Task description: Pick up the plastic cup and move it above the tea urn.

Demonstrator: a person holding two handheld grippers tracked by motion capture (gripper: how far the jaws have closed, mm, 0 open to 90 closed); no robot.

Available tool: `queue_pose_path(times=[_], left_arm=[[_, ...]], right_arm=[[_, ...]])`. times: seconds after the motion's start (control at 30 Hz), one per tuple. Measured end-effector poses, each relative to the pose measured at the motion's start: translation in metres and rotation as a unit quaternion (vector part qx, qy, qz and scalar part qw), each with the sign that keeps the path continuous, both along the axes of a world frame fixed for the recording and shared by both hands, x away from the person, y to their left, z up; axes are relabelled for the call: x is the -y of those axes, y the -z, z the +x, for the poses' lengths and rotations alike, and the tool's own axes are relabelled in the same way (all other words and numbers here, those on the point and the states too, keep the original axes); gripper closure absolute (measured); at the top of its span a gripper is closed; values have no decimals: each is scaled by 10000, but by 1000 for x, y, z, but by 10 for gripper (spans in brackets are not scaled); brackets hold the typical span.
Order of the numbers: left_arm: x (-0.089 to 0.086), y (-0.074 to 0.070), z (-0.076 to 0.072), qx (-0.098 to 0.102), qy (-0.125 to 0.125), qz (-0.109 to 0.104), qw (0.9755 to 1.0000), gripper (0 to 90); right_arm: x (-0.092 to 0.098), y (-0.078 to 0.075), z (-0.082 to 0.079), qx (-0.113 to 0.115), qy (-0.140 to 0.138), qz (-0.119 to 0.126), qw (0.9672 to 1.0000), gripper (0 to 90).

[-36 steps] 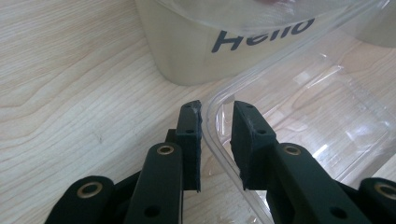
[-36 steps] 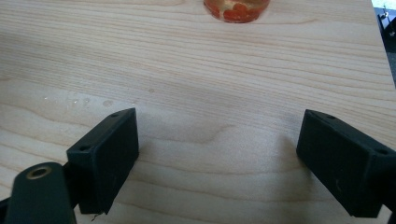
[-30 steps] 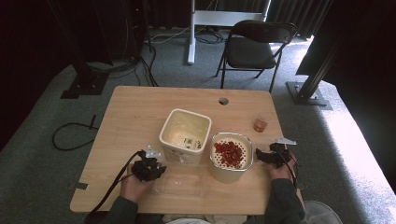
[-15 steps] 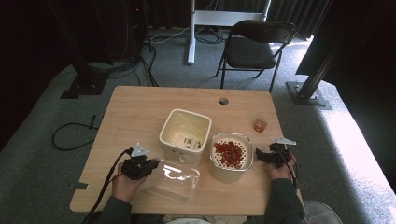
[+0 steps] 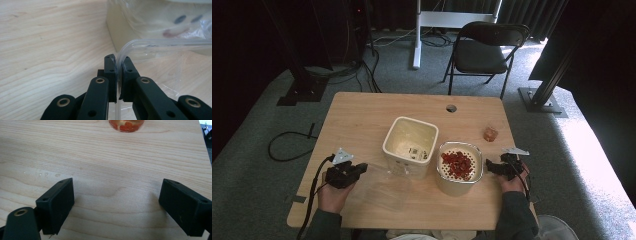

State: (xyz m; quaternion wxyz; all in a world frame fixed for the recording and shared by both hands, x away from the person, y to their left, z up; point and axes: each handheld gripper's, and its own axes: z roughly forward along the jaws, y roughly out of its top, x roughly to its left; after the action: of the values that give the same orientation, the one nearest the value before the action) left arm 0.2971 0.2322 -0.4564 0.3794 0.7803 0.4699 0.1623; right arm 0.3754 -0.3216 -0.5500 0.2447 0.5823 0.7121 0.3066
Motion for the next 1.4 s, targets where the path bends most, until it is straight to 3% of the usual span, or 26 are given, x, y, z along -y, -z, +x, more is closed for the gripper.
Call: queue_pose_path(times=[0.27,0.77,1.03,1.4], left_arm=[[-14,-14,2,221,-189,-102,9995,869],[-40,-23,-4,369,-497,-148,9980,869],[-45,-27,-6,415,-557,-140,9975,869],[-57,-59,-4,727,-577,-233,9954,869]], right_arm=[[0,0,0,1,0,0,10000,123],[0,0,0,0,1,2,10000,123],[0,0,0,0,-1,0,10000,123],[0,0,0,0,0,1,10000,123]])
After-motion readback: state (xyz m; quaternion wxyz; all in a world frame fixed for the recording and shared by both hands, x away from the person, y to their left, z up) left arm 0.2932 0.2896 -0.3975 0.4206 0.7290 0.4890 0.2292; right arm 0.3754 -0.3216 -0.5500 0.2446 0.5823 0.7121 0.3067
